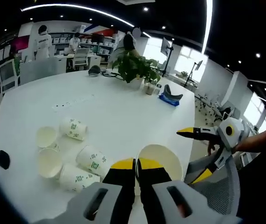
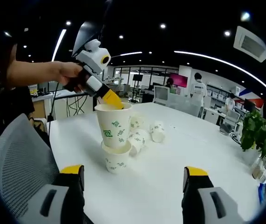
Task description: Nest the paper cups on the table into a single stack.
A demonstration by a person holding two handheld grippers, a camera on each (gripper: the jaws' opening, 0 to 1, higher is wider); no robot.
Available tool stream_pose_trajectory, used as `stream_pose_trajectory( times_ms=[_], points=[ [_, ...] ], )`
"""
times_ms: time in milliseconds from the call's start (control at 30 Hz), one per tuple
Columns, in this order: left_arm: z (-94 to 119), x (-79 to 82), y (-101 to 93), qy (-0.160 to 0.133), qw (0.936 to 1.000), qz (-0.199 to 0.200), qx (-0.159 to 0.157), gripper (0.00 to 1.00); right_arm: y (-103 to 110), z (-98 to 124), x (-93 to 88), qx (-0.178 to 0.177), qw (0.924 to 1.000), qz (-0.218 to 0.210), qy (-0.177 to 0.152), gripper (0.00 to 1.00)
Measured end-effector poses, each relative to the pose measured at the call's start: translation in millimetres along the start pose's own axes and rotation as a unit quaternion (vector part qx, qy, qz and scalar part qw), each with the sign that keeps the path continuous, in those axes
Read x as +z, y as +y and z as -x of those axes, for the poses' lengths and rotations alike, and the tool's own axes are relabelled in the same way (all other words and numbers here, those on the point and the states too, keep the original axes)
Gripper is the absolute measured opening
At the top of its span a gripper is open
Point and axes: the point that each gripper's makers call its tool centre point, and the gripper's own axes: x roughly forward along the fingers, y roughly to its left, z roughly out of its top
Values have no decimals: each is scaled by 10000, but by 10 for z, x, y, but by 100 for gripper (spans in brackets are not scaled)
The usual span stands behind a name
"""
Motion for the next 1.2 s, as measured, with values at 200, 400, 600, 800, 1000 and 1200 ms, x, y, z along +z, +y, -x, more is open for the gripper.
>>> stream_pose_trajectory(
  times_ms=[200, 400, 600, 800, 1000, 1200],
  points=[
    [-63, -79, 48, 74, 10000, 43, 32, 0, 0, 0, -7, 2, 10000, -2, 12, 88],
    [-148, -158, 82, 188, 9997, 100, 78, 0, 7, -1, -16, 15, 10000, 6, 35, 88],
    [-238, -253, 87, 293, 9994, 131, 87, 0, 8, 1, -17, 21, 10000, -5, 36, 87],
    [-267, -303, 96, 369, 9992, 128, 102, 0, 8, 1, -19, 23, 10000, -13, 36, 87],
    [-297, -367, 129, 424, 9989, 141, 127, 0, 8, 2, -25, 24, 10000, -14, 54, 86],
    [-330, -433, 156, 497, 9986, 98, 160, 0, 14, 0, -31, 40, 10000, -11, 70, 85]
  ],
)
